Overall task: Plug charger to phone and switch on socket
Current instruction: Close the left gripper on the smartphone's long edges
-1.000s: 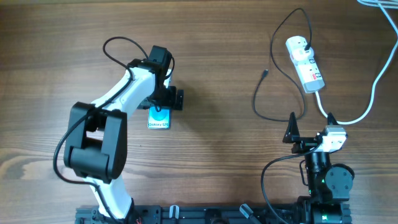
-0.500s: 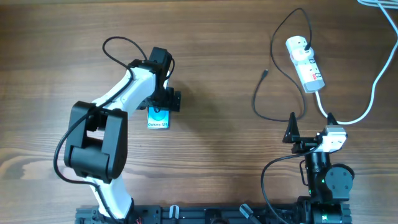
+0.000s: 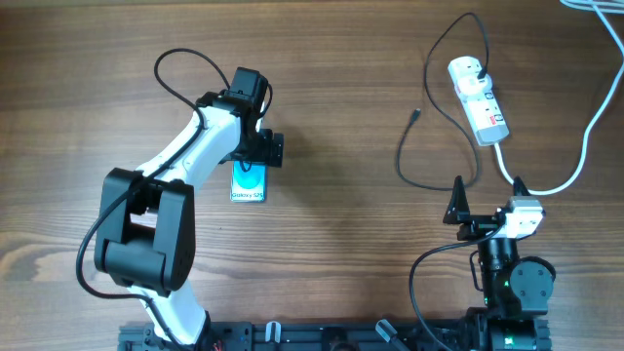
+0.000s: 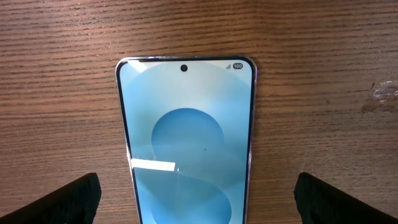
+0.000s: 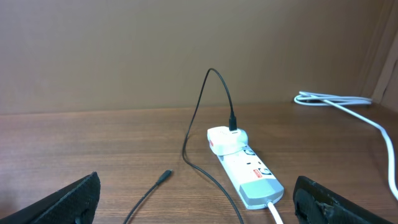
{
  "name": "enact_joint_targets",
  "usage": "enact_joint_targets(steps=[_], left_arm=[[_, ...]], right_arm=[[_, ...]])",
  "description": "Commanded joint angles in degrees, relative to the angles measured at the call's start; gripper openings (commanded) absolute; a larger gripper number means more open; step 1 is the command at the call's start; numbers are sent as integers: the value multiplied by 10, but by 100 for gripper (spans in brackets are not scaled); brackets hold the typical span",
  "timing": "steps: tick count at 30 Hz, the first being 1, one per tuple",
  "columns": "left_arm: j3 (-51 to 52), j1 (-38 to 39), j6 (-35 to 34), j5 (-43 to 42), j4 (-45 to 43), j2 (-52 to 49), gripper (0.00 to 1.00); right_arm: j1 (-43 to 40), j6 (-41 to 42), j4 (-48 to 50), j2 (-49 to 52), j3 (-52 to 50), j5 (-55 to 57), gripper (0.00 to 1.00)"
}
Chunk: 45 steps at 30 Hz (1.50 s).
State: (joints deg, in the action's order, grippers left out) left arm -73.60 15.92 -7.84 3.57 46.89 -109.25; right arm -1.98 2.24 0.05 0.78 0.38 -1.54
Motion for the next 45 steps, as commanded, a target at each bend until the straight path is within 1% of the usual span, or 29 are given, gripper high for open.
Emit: enact_joint_targets(steps=[1, 4, 8, 10, 12, 22, 35, 37, 39, 41, 45], left_arm=[[8, -1, -3, -5, 2, -12, 100], [29, -3, -4, -5, -10, -13, 100], [79, -12, -36, -12, -52, -13, 100], [103, -13, -36, -27, -82, -13, 100], [113, -12, -36, -27, -93, -13, 100], [115, -12, -30, -26, -121, -13, 100], [115, -13, -31, -27, -109, -13, 99], [116, -12, -31, -27, -103, -13, 84], [120, -12, -32, -27, -102, -13, 83], [122, -12, -34, -27, -103, -13, 79], [125, -12, -51, -29, -101, -13, 70]], right_arm=[[-1, -6, 1, -6, -1, -11, 100], [-1, -6, 1, -6, -1, -11, 100], [-1, -6, 1, -6, -1, -11, 100], [-1, -6, 1, -6, -1, -11, 100], [-1, -6, 1, -6, -1, -11, 100], [-1, -6, 1, -6, -1, -11, 100], [-1, -6, 1, -6, -1, -11, 100], [-1, -6, 1, -6, -1, -11, 100], [-1, -6, 1, -6, -1, -11, 100], [-1, -6, 1, -6, -1, -11, 100], [-1, -6, 1, -6, -1, -11, 100]])
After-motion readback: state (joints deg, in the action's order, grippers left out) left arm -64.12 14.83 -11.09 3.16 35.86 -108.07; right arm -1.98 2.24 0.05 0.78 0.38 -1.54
